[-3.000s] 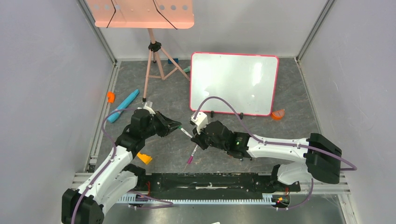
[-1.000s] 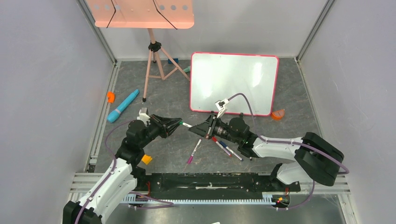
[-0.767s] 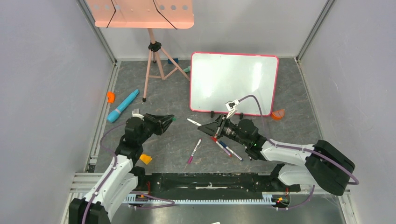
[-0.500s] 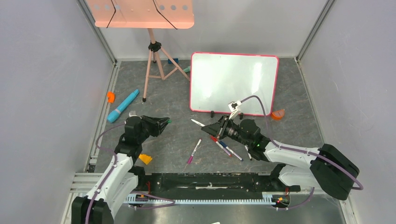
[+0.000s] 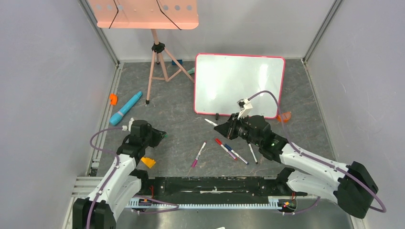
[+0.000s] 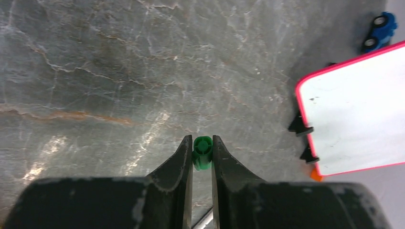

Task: Write a sentence on the whiteboard
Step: Place the pen cap at the center of the board.

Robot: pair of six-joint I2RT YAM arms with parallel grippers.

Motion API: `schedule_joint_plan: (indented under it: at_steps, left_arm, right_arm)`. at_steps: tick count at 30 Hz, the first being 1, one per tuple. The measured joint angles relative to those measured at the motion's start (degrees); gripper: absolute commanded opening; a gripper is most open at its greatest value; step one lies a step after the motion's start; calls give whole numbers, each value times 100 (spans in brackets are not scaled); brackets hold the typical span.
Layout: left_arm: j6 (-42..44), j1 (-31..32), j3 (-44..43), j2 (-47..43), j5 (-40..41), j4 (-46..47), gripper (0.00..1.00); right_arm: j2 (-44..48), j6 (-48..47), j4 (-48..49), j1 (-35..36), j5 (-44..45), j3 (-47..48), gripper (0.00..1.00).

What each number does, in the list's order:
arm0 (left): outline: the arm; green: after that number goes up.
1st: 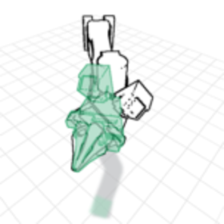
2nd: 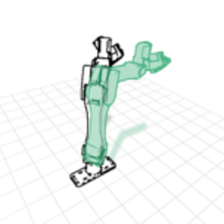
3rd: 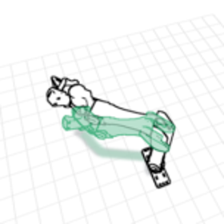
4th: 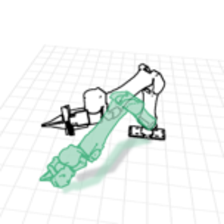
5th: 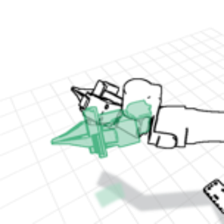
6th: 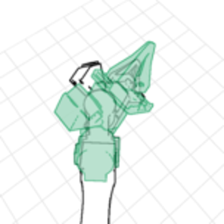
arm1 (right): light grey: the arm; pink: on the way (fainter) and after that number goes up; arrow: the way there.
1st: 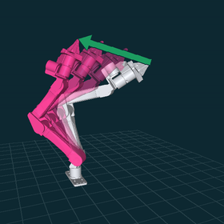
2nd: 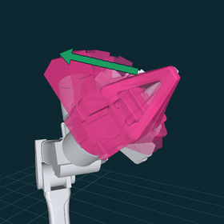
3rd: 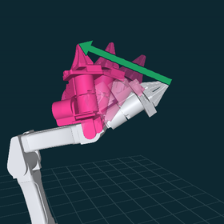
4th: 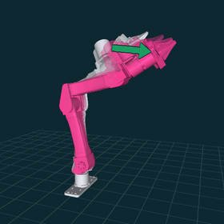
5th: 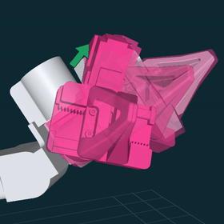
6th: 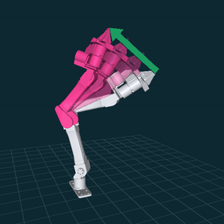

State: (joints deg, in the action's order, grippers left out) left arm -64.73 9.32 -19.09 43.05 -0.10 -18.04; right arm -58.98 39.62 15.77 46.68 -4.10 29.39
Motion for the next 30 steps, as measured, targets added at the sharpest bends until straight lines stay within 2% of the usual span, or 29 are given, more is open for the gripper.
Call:
schedule_joint_plan:
  at_steps: [5,10,13,20,25,30]
  left_arm:
    - [214,0,13,275,-2,-33,20]
    - [549,0,26,302,-162,-46,39]
    - [752,0,26,299,-223,-116,54]
    - [1152,0,28,243,-525,-164,98]
    - [1674,2,31,411,-1416,516,100]
    - [2092,7,-129,1097,-2157,1357,100]
  right_arm:
    - [568,-437,-1023,-42,302,129,0]
    - [1080,-728,-1779,-46,560,129,0]
    - [1274,-846,-2074,-46,651,129,0]
    - [1263,-1252,-2575,-46,765,164,0]
    - [1029,-1576,-2717,-48,732,393,0]
    - [743,-1770,-2817,-52,570,894,0]
